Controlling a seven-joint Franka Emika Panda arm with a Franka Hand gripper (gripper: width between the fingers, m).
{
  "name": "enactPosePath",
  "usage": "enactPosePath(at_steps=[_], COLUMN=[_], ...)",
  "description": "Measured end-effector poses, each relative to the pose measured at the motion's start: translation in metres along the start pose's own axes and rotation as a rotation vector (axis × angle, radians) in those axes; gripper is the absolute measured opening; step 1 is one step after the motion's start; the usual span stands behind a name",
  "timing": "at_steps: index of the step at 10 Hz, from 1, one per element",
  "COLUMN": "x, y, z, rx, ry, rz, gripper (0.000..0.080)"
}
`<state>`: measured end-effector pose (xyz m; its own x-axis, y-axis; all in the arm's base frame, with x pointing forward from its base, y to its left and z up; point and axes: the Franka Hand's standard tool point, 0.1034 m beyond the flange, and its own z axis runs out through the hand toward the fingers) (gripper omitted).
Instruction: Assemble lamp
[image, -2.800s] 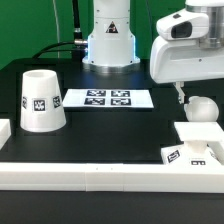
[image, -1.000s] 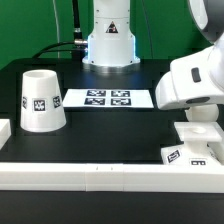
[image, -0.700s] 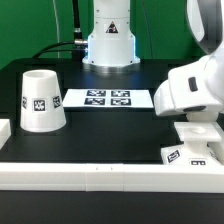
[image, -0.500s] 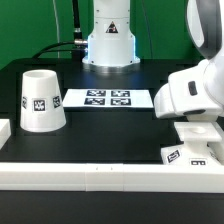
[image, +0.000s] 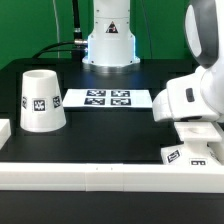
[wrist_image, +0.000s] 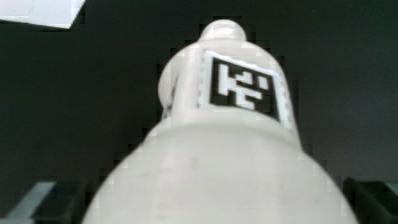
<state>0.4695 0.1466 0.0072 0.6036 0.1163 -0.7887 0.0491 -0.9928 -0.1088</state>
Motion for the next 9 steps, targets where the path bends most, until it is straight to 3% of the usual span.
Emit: enactPosePath(at_steps=[1, 5, 7, 9], x=[0.0, -0.001, -0.007, -0.022], y=[0.0, 0.0, 0.006, 0.017], z=[0.0, -0.003, -0.023, -0.057], rx=[0.0, 0.001, 0.009, 0.024], ry=[0.0, 0.006, 0.04, 0.09], rz=[-0.001, -0.021, -0.093, -0.134], gripper=[0.0573, 0.0573, 0.0573, 0.0574])
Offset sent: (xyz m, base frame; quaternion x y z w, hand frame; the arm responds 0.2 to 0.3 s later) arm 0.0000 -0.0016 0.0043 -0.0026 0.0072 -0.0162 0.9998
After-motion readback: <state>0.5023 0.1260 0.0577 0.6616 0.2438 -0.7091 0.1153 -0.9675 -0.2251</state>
